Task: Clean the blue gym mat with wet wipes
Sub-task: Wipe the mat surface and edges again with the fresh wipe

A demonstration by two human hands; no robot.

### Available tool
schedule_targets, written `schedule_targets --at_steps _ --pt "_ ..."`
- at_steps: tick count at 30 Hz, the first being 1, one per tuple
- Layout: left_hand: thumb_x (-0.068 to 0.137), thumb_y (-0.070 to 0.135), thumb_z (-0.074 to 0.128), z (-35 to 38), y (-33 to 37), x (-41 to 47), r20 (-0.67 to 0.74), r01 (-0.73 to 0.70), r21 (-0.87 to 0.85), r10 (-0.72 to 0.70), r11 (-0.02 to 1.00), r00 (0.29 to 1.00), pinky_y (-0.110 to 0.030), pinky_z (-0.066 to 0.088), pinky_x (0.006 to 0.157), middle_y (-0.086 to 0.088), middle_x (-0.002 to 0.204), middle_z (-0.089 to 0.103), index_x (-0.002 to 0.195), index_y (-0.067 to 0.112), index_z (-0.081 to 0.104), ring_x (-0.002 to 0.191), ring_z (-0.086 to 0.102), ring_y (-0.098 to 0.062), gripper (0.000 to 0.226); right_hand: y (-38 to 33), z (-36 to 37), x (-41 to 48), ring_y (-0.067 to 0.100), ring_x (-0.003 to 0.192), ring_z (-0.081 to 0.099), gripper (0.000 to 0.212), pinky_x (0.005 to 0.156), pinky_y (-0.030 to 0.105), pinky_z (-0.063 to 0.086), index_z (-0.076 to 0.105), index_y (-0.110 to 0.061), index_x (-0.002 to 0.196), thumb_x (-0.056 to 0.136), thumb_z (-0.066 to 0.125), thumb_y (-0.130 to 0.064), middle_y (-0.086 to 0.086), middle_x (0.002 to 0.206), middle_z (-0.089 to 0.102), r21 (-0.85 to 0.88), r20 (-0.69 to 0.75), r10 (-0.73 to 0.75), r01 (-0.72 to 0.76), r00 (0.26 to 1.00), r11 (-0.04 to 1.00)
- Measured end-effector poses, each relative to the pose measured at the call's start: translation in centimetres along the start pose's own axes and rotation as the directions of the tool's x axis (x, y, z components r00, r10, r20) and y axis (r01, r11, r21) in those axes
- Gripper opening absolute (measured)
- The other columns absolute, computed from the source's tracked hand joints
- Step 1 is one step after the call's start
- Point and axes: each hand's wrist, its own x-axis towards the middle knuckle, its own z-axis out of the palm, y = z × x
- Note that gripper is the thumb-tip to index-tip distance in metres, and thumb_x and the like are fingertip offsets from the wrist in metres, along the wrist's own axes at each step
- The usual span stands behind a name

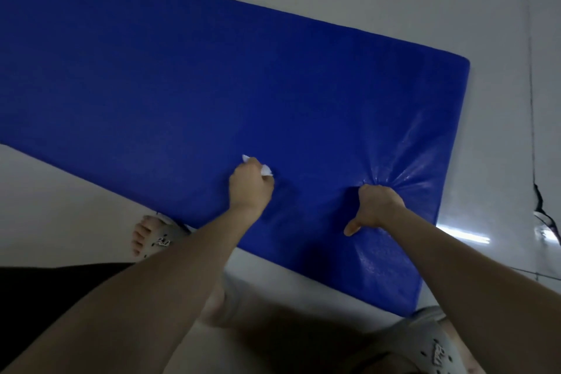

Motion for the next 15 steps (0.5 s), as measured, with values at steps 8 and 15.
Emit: schedule_targets --at_steps 8,15 --pt "0.098 0.020 0.054 6.8 4.8 -8.7 0.353 -0.571 -0.036 0.546 0.820 0.760 -0.043 0.052 0.076 -0.008 0.100 0.059 0.092 0.012 0.062 0.087 0.059 -0.025 0.012 -0.2 0.2 0.4 0.024 0.108 0.058 0.095 0.086 0.034 0.050 0.047 -0.014 0.128 0.058 0.088 -0.063 0.005 0.116 0.059 -0.005 -0.005 0.027 -0.027 1.000 1.000" --pt "0.103 0.028 0.050 0.8 -1.5 0.7 0.269 -0.462 0.396 0.381 0.793 0.884 -0.043 0.046 0.087 -0.011 0.121 0.055 0.154 0.014 0.037 0.109 0.056 -0.033 0.054 0.0 0.1 0.5 0.020 0.092 0.053 0.081 0.081 0.033 0.052 0.045 -0.018 0.108 0.057 0.089 -0.063 -0.001 0.098 0.053 0.020 0.007 0.006 -0.006 1.000 1.000"
